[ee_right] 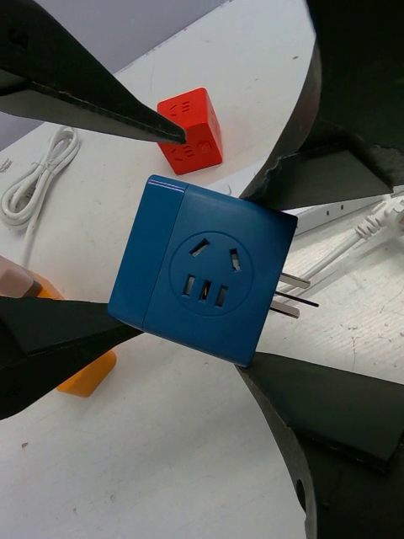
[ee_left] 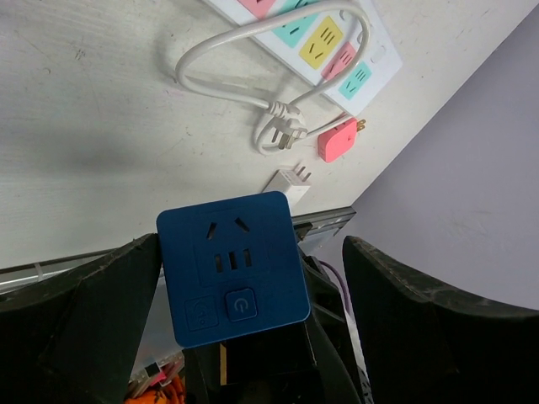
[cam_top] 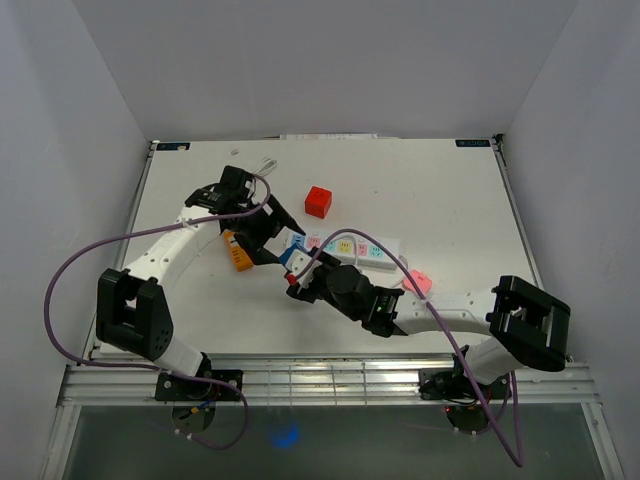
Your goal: Insert the plug
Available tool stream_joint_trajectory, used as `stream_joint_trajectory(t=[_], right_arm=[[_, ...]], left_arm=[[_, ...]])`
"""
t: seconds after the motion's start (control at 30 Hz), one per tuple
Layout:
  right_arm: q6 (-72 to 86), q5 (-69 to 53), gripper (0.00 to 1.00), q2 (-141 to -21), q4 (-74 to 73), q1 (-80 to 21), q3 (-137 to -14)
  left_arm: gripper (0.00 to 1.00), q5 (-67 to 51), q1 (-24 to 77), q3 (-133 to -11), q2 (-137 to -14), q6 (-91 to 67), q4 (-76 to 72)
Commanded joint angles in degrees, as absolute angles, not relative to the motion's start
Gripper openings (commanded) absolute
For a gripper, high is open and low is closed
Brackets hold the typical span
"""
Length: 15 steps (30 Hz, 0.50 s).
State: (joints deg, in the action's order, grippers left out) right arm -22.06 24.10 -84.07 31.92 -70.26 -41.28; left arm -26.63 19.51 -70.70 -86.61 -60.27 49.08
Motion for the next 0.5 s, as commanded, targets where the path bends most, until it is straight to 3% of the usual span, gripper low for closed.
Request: stream_joint_trajectory(t=[0.0,0.13,0.23,0.33,0.4,0.47], right_arm=[[-24.5,25.0,0.50,-84.2,37.9,-71.0,-42.7],[-25.3,25.8,0.50,-85.0,37.9,-71.1,-43.1],[-26.3,26.4,0.50,-85.4,38.1,-71.2,-43.3],[-26.9,27.6,0.51,-85.8,38.6,-71.3,-43.8],[-26.9,27.5,0.57,-85.9,38.6,-71.2,-43.9],[-26.3,27.2,0.76,-85.8,38.6,-71.2,-43.5]], left_arm=[[0.98,-27.7,20.6,-72.3,-86.4,-60.7,48.8],[0.78,-26.9,21.7,-72.2,-86.2,-60.5,48.7],[0.73,-29.3,22.0,-71.4,-85.8,-59.9,47.4],[0.50,-29.2,22.1,-70.7,-85.5,-59.5,46.8],[0.23,-28.7,22.1,-70.2,-85.4,-59.1,46.3],[0.04,-29.0,22.1,-69.5,-85.5,-58.8,45.6]])
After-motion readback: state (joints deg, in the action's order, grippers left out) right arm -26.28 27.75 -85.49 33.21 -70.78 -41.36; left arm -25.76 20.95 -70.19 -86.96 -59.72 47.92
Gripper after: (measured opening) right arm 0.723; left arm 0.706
